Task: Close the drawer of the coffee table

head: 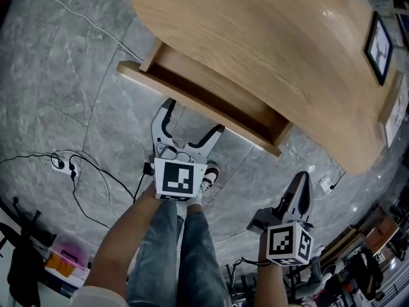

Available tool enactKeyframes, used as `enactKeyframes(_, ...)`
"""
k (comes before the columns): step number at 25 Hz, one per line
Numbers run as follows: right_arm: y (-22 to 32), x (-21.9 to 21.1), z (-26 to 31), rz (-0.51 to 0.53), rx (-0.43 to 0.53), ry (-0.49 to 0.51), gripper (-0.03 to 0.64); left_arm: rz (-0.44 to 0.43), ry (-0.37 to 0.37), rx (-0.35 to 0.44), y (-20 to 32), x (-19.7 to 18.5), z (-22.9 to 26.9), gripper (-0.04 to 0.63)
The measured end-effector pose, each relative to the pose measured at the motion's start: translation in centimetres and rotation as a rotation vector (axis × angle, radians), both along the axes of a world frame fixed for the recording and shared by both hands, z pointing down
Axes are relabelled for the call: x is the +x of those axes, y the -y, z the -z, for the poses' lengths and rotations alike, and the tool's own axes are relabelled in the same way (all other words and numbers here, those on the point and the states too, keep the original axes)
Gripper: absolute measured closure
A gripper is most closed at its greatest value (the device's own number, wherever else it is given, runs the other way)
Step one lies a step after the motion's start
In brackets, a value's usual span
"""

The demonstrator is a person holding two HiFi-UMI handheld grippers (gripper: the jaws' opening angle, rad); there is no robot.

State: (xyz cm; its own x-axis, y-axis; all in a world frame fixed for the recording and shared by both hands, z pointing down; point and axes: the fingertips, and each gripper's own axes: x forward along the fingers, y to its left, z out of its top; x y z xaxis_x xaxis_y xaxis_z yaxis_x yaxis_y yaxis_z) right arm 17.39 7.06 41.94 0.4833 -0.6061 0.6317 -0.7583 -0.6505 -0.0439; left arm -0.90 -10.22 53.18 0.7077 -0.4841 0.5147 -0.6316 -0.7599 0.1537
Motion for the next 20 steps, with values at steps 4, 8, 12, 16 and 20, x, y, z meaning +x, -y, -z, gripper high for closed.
enactKeyframes(4, -0.1, 0.6, 0.3, -0.024, 0.009, 0.015, 0.617, -0.007, 0.013, -0.019, 0.8, 1.0, -0.1, 0.107)
enactKeyframes(8, -0.4, 1.3, 0.3, -0.049, 0.014, 0.029, 0.617, -0.008, 0.013, -0.020, 1.8, 1.9, -0.1, 0.107)
enactKeyframes(12, -1.0, 1.5, -0.2, -0.060, 0.009, 0.051, 0.617, -0.001, 0.005, -0.007, 2.7, 2.7, 0.0, 0.107)
enactKeyframes(16, -1.8, 1.6, -0.6, -0.069, 0.000, 0.059, 0.617, 0.003, -0.004, 0.001, 3.5, 3.7, 0.0, 0.107)
enactKeyframes(20, -2.3, 1.9, -0.7, -0.087, -0.002, 0.062, 0.617, 0.006, -0.003, 0.002, 4.0, 4.3, -0.1, 0.107)
